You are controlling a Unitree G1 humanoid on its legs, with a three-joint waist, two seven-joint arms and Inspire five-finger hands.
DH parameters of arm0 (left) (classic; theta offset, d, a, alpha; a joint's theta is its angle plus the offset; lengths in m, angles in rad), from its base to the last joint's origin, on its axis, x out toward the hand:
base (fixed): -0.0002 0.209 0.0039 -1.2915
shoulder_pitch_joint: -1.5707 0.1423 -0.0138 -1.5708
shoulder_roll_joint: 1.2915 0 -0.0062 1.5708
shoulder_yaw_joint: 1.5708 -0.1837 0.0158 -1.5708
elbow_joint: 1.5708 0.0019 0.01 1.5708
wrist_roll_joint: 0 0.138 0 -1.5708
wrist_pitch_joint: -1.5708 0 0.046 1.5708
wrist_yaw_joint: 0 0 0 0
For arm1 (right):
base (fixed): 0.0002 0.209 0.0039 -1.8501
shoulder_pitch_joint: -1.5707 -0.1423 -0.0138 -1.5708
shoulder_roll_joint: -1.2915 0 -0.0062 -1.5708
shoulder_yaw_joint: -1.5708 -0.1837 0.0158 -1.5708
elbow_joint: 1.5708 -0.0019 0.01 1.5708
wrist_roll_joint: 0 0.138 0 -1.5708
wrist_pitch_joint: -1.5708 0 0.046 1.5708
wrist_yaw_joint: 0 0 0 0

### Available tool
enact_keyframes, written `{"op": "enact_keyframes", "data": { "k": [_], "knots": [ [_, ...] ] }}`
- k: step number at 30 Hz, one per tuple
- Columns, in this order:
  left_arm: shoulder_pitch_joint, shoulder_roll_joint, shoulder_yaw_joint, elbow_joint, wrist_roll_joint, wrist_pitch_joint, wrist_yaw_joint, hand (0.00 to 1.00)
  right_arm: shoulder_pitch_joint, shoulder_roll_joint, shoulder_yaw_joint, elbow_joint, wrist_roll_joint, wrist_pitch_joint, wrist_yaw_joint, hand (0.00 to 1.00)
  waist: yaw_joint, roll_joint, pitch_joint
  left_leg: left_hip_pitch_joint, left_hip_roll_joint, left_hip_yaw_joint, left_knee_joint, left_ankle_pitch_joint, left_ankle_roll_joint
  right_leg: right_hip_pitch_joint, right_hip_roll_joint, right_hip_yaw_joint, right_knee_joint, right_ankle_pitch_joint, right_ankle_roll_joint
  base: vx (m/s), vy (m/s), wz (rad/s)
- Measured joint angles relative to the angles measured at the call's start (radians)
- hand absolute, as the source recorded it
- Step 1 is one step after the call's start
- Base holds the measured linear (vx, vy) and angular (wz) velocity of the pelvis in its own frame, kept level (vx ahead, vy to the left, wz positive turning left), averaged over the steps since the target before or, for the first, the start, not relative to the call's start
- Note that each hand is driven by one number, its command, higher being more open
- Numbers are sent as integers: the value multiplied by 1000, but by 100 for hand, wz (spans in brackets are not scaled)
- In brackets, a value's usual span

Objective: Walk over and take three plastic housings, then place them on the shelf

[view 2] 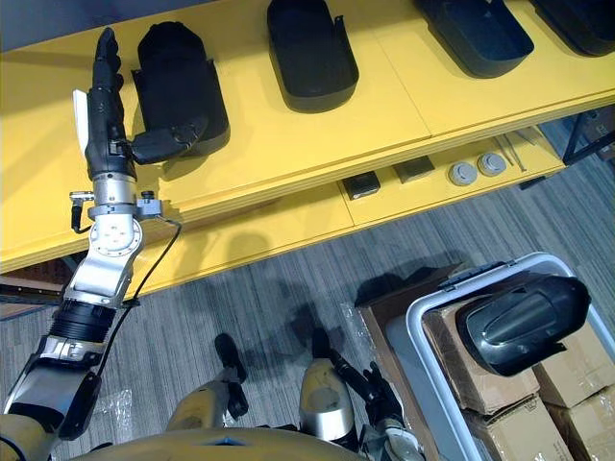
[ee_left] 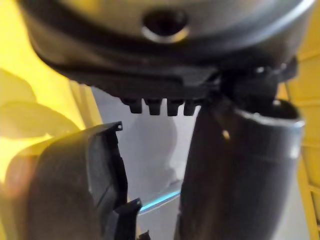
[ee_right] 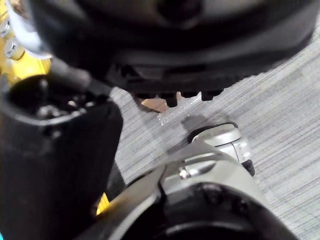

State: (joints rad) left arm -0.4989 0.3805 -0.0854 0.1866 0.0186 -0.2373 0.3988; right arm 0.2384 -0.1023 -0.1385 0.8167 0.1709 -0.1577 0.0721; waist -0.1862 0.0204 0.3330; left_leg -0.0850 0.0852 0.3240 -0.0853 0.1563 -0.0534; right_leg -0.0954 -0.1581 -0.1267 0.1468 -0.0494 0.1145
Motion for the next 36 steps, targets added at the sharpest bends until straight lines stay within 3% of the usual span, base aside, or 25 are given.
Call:
{"op": "enact_keyframes", "data": {
  "k": [10, 19, 27, 36],
  "knots": [
    [-7, 70, -9, 1, -17, -11, -152, 100, 0, -7, -10, -7, -1, 14, 1, 100, 11, 18, 20, 11, 1, 11, 0, -3, 0, 0, 2, 16, 7, -1, 0, 1, 9, -4],
    [100, 113, 27, -213, 10, -129, -211, 100, -5, -8, -44, 5, -2, 14, 1, 100, 23, 34, 33, 15, -3, -7, 0, -1, 3, 15, -3, -4, 6, -3, -2, 22, 9, 5],
    [198, 120, 72, -237, 227, -104, -210, 100, -15, -11, -69, 14, -2, 15, -9, 100, 29, 65, 41, 16, -5, -28, -1, -7, -5, 27, -6, -21, 6, -6, -1, -3, 16, 6],
    [228, 148, 72, -235, 268, -33, -176, 100, -18, -11, -78, 16, 0, 15, -11, 100, 37, 74, 40, 3, -8, -32, 0, 2, 5, 17, -8, -29, 5, -6, -1, 19, 7, 2]
  ]
}}
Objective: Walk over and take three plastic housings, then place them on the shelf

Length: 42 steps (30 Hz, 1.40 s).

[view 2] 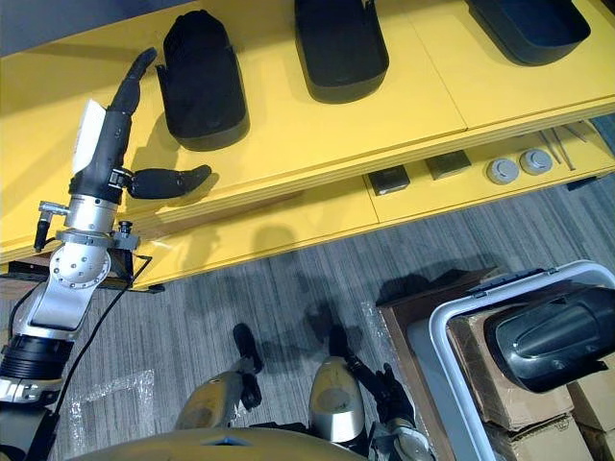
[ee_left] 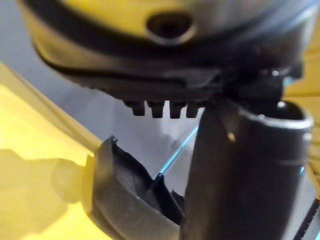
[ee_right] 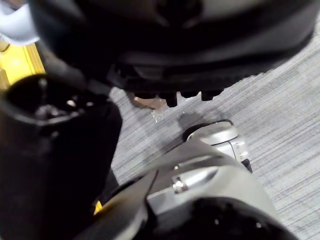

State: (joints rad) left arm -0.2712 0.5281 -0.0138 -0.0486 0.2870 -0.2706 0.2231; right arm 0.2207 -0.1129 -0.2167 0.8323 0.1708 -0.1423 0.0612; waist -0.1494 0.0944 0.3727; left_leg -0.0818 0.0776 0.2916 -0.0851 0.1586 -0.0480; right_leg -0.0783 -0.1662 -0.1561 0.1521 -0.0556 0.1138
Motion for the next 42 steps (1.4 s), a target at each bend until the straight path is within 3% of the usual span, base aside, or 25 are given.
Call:
{"op": "enact_keyframes", "data": {
  "k": [17, 31, 42],
  "knots": [
    [-51, -51, -46, 159, -1, 32, 297, 100, -1, -10, 33, -3, 43, 2, -11, 100, -20, 2, 0, -18, 0, 12, 0, -4, -6, -31, 0, 18, 7, 2, 2, -1, 3, -1],
    [-84, -60, -89, 220, -2, 65, 303, 100, -1, -23, 73, -14, 43, 4, -27, 100, -27, 2, 0, -12, 0, 32, 0, 0, -1, -44, 0, 39, 24, 0, 0, 15, 5, -4],
    [-133, -60, -90, 276, -1, 122, 366, 100, -1, -31, 90, -17, 73, 5, -30, 100, -42, 1, 0, -16, 1, 40, 0, -4, -6, -61, -1, 49, 38, -1, 1, 10, 2, -2]
  ]
}}
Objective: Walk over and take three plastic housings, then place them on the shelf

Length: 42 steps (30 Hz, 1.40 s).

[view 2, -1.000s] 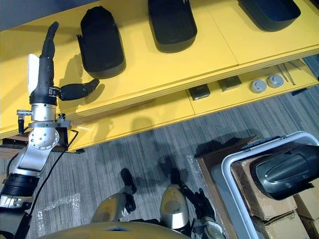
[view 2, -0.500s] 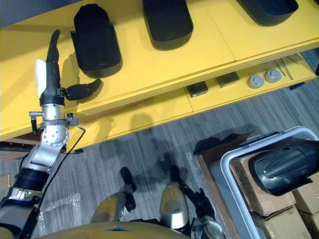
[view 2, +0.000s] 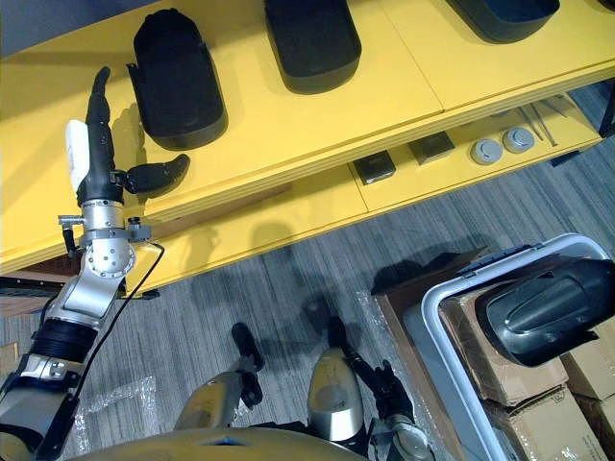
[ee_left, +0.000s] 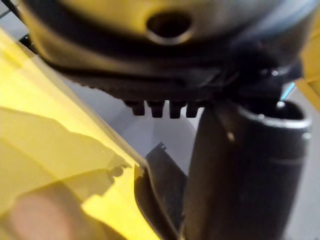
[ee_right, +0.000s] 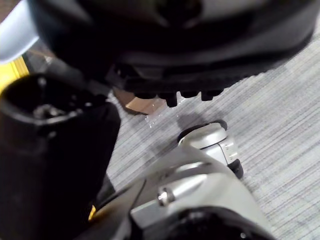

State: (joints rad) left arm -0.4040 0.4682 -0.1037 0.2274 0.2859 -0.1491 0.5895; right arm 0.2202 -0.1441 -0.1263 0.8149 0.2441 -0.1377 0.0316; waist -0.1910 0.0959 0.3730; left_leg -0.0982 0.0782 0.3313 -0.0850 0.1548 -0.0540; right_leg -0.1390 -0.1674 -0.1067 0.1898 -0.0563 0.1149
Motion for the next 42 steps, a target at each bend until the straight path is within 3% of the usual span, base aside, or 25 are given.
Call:
{"op": "enact_keyframes", "data": {
  "k": [12, 30, 33, 36, 40, 42],
  "knots": [
    [-48, 0, 0, 29, -5, 2, 106, 100, 0, 0, 21, -9, -2, 3, -57, 100, -5, -14, 31, -1, 3, 5, 0, -1, -1, -5, 0, 5, 1, 0, 0, 2, 0, 0],
    [-72, 0, 3, 50, -58, 15, 106, 100, 0, -6, 57, -11, -3, 14, -64, 100, -6, -20, 37, 0, 2, 15, 0, -3, 0, -11, 2, 13, 1, 0, 1, 14, 0, -1],
    [-39, -19, 21, 7, -89, -25, 74, 100, 3, -5, 53, -9, -2, 9, -53, 100, -7, -20, 37, 12, 1, 1, 0, -1, 2, 13, 0, -3, -4, -3, 1, 22, 3, 13],
    [95, -88, 64, -140, -112, -102, 45, 100, 10, 6, 16, -1, -10, -31, 1, 100, -1, -19, 34, 45, 0, -14, -1, -6, 0, 74, -1, -29, -37, -3, 1, 67, 5, 13],
    [280, -198, 67, -331, -217, -261, -95, 100, 13, 5, -16, 8, -82, -87, 73, 100, 45, -13, 3, 74, 1, -43, -4, -21, -12, 145, 2, -70, -84, -4, 1, 70, -6, 25],
    [388, -233, 34, -409, -285, -330, -191, 100, 6, 5, -31, 15, -79, -95, 95, 100, 77, -13, -56, 86, 3, -64, -3, -22, -12, 186, 4, -97, -110, -3, 1, 98, -15, 32]
  ]
}}
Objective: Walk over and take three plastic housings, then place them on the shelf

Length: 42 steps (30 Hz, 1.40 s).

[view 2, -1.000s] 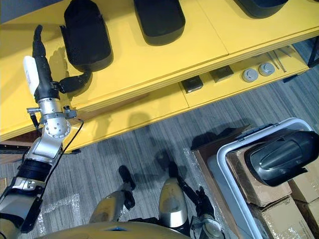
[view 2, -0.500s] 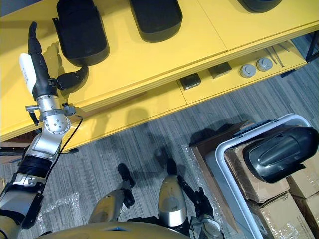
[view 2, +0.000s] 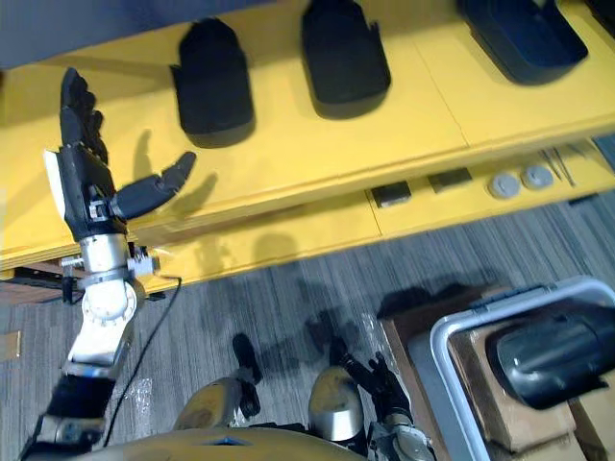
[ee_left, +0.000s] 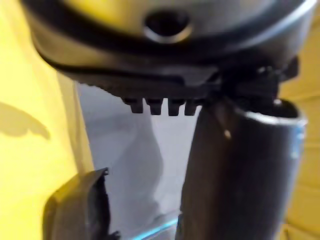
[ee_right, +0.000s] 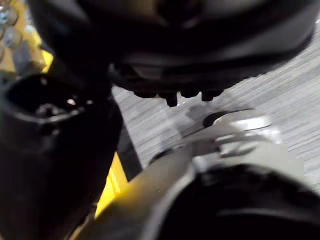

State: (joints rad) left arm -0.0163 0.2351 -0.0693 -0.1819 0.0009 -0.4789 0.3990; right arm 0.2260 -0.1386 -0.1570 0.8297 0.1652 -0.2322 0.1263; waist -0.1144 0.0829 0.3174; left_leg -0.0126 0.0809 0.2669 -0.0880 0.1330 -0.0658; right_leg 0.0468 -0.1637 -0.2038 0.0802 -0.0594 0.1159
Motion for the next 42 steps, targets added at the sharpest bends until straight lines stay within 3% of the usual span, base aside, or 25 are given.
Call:
{"op": "enact_keyframes", "data": {
  "k": [5, 9, 14, 15, 18, 21, 26, 27, 29, 32, 37, 40, 42],
  "knots": [
    [130, -38, -8, -82, -83, -89, -125, 100, -25, 0, -29, -53, 3, -40, -11, 100, 54, -13, -98, 60, 2, -1, -2, -14, -4, 76, 2, -10, -23, 0, -1, 57, -14, 5],
    [189, -43, 32, -143, -90, -145, -219, 100, -13, 8, -28, -189, 0, -81, -10, 100, 56, -30, -134, 70, 3, 13, -2, -13, -2, 81, 2, -7, -29, 4, 1, -60, 9, -11],
    [198, -45, 61, -175, -87, -180, -244, 100, 88, 30, -22, -520, 26, -112, 1, 100, 46, -52, -150, 73, 9, 59, -2, -19, 7, 56, 2, 19, -35, 11, -5, -102, 39, -19],
    [211, -48, 72, -180, -87, -191, -239, 100, 104, 33, -17, -570, 53, -120, 5, 100, 31, -62, -156, 73, 12, 70, -2, -19, 6, 51, 1, 24, -39, 14, -6, -60, 41, -27],
    [226, -58, 74, -179, -87, -195, -224, 100, 146, 54, -18, -655, 78, -129, 4, 100, 18, -82, -182, 70, 20, 110, -2, -19, 6, 30, 5, 44, -50, 21, -9, -22, 27, -41],
    [225, -62, 48, -171, -118, -189, -215, 100, 181, 69, 5, -693, 77, -129, -10, 100, -17, -98, -203, 68, 28, 143, -2, -18, 1, 6, 10, 72, -49, 36, -13, 8, 12, -27],
    [266, -80, 29, -139, -117, -154, -217, 100, 197, 67, 68, -702, 80, -128, -53, 100, -20, -80, -222, 102, 38, 216, 6, -34, -15, -32, 37, 184, -49, 69, -9, 33, 8, -63],
    [267, -82, 30, -133, -118, -148, -217, 100, 194, 67, 74, -707, 81, -128, -59, 100, -18, -80, -221, 98, 37, 202, 31, -48, -14, -38, 40, 207, -49, 75, -10, 44, 3, -120],
    [268, -83, 36, -129, -105, -125, -178, 100, 155, 43, 134, -715, 77, -129, -78, 100, 33, -72, -215, 12, 31, 5, 273, -238, 4, -79, 80, 349, -53, 105, -24, 9, -5, -176],
    [280, -105, 51, -129, -72, -124, -87, 100, 111, 11, 210, -721, 90, -130, -62, 100, 54, -47, -202, -17, 26, -125, 452, -394, 14, -81, 140, 447, -66, 120, -43, -56, 82, -167],
    [278, -115, 42, -131, -65, -124, -68, 100, 129, 11, 222, -760, 117, -128, -66, 100, 41, -43, -191, -34, 30, -94, 492, -418, 21, -106, 130, 445, -48, 135, -20, 18, 81, -35],
    [249, -119, 25, -139, -73, -123, -63, 100, 161, 23, 213, -808, 214, -127, -73, 100, 31, -27, -135, -51, 34, -152, 575, -443, 19, -153, 151, 427, 105, 99, -12, 26, 62, 8],
    [225, -117, 24, -147, -81, -108, -63, 100, 185, 53, 196, -843, 213, -128, -95, 100, 30, -42, -117, -42, 36, -158, 584, -454, 25, -196, 168, 427, 206, 90, -18, -53, 63, -13]
  ]
}}
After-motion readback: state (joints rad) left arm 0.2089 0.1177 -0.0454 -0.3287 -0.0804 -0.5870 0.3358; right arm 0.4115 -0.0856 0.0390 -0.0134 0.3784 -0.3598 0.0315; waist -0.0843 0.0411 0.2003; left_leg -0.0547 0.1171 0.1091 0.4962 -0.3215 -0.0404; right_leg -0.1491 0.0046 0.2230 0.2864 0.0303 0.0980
